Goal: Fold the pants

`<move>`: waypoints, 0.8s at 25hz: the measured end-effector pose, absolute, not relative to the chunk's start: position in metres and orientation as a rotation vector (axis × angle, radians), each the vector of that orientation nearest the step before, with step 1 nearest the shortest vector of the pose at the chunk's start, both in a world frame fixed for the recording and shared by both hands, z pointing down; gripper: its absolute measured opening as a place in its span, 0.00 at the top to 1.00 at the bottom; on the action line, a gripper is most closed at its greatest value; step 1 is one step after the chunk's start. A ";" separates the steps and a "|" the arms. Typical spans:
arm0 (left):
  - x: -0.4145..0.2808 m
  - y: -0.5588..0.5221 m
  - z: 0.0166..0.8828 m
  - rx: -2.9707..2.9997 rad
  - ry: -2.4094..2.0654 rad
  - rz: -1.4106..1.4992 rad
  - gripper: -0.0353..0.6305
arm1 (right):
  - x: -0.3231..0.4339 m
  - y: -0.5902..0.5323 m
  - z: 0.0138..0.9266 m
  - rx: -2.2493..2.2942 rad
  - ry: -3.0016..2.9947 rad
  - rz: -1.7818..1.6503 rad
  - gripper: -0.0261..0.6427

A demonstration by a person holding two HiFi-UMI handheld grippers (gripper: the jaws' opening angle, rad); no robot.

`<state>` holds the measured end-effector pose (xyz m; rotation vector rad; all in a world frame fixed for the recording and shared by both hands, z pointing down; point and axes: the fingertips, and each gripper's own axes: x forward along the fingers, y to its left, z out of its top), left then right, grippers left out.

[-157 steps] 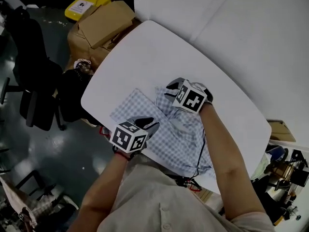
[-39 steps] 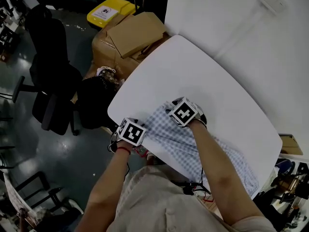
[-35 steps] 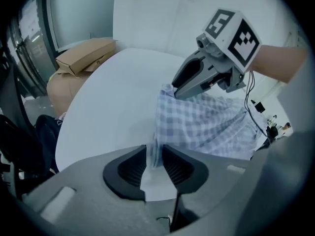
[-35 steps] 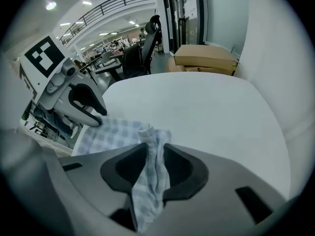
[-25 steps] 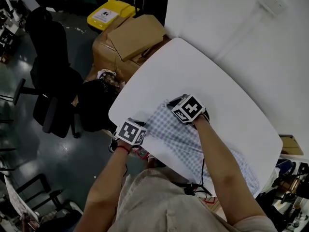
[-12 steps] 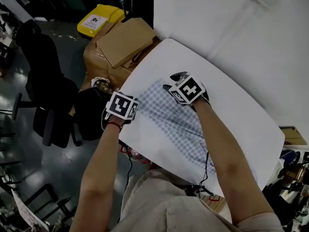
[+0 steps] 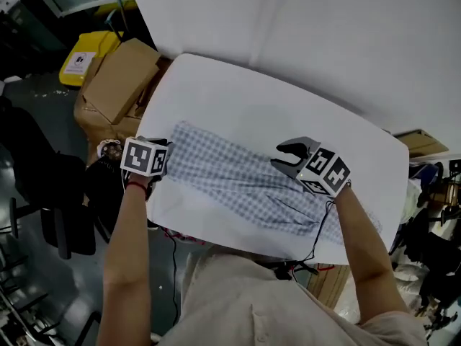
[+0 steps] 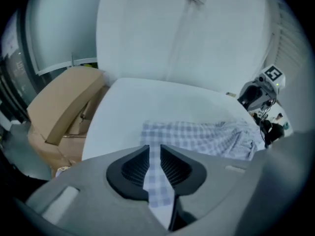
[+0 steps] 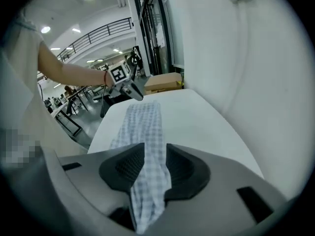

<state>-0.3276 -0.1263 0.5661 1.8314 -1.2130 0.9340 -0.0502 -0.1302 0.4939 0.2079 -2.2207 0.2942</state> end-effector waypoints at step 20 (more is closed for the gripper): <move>-0.295 -0.143 0.616 1.776 -1.056 1.115 0.89 | 0.028 -0.020 0.583 0.358 -1.932 0.182 0.83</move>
